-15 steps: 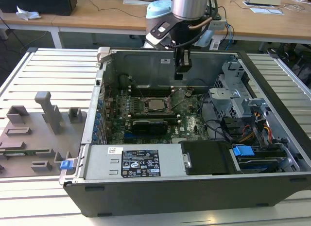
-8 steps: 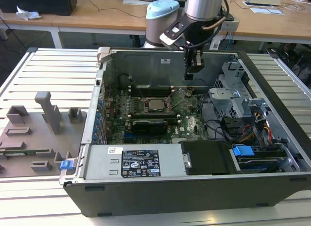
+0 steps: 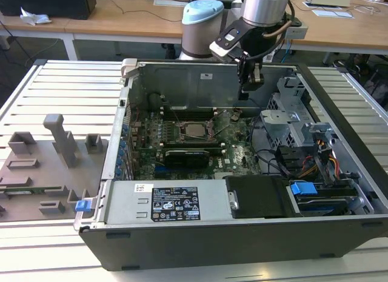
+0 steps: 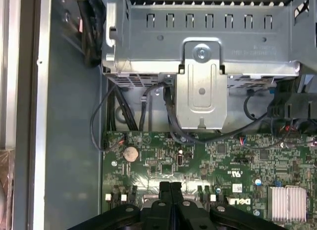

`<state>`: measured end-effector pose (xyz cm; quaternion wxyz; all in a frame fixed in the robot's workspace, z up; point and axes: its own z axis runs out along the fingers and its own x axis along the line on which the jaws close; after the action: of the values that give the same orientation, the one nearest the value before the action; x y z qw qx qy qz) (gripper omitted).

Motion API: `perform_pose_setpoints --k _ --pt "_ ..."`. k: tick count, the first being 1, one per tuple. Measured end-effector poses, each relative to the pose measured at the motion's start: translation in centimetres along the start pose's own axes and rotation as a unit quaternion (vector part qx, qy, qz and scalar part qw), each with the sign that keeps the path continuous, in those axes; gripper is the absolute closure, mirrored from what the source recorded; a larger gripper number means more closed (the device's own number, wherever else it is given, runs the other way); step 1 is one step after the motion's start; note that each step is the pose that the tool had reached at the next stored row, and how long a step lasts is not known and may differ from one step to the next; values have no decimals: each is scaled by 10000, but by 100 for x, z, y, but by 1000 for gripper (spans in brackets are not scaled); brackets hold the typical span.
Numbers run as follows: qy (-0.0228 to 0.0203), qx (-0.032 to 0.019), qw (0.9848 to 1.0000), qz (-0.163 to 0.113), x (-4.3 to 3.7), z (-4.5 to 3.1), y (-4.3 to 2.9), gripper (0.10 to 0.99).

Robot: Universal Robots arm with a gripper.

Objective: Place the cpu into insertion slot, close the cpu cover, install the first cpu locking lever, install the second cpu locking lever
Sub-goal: 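Close the cpu cover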

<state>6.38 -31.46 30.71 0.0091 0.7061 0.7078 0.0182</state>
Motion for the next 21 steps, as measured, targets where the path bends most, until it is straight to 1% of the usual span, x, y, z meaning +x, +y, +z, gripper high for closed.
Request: perform_pose_setpoints --k 2,4,6,12,21 --pt "-4 2 10000 0 4 0 27 980" --pt "-4 2 10000 0 5 1 37 980" --pt "-4 2 10000 1 5 3 38 980" --pt "-4 2 10000 0 5 56 36 980" --pt "-4 2 10000 0 4 111 34 980"
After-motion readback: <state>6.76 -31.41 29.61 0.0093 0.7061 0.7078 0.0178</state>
